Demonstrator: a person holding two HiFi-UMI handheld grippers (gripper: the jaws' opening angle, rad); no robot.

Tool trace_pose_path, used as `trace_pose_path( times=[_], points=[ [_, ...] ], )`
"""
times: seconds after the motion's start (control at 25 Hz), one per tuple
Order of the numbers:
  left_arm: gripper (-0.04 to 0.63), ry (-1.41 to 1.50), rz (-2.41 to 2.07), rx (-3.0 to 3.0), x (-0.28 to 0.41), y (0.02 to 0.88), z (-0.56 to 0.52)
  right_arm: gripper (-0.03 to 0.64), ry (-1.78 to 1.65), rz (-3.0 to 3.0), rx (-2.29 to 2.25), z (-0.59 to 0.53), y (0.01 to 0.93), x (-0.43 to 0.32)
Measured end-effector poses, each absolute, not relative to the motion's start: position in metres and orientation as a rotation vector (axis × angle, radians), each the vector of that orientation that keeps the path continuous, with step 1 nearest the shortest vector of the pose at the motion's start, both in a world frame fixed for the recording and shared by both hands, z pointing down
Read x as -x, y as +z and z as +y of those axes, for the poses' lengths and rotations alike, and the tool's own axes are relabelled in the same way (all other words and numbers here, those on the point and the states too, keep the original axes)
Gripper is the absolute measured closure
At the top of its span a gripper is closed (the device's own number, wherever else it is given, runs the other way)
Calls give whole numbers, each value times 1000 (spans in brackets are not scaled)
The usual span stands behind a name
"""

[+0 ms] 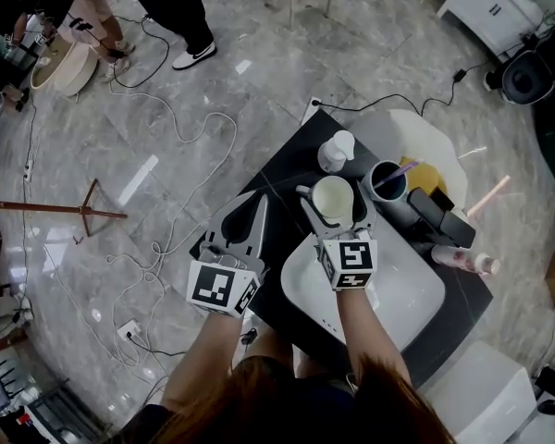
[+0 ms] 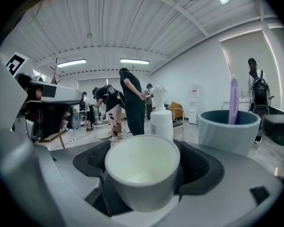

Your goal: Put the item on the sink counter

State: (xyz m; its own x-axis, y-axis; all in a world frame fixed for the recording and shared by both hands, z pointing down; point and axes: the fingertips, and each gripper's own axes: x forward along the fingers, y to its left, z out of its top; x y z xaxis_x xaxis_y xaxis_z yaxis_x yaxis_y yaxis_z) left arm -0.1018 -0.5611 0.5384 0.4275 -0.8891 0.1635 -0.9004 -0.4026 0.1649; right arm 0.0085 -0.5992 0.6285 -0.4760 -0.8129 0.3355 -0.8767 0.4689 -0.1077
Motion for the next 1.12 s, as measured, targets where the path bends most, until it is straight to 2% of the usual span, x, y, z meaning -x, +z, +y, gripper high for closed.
trace_pose_path(
  times=[0.16,0.32,0.4,0.48,0.6,0.72,1.12],
  points=[
    [572,61,-1575,-2475,100,524,-562,149,365,-2507,-1468,-597,602,-12],
    [572,44,-1577,-2504,100,502,-558,193,376,-2541,-1480,-585,572,-11],
    [572,31,-1576,-2521,97,490,-556,269,381,-2557,-1540,-578,554,-19],
    [572,22,-1575,-2542,91,479,-552,379,350,-2568,-1638,-570,532,-35],
    [572,13,-1573,-2574,78,463,-546,507,260,-2582,-1749,-556,497,-60],
    [572,-1,-1572,-2610,65,444,-537,596,222,-2609,-1796,-542,467,-80],
    [572,-99,-1567,-2719,29,372,-499,604,78,-2687,-1830,-491,382,-122]
  ],
)
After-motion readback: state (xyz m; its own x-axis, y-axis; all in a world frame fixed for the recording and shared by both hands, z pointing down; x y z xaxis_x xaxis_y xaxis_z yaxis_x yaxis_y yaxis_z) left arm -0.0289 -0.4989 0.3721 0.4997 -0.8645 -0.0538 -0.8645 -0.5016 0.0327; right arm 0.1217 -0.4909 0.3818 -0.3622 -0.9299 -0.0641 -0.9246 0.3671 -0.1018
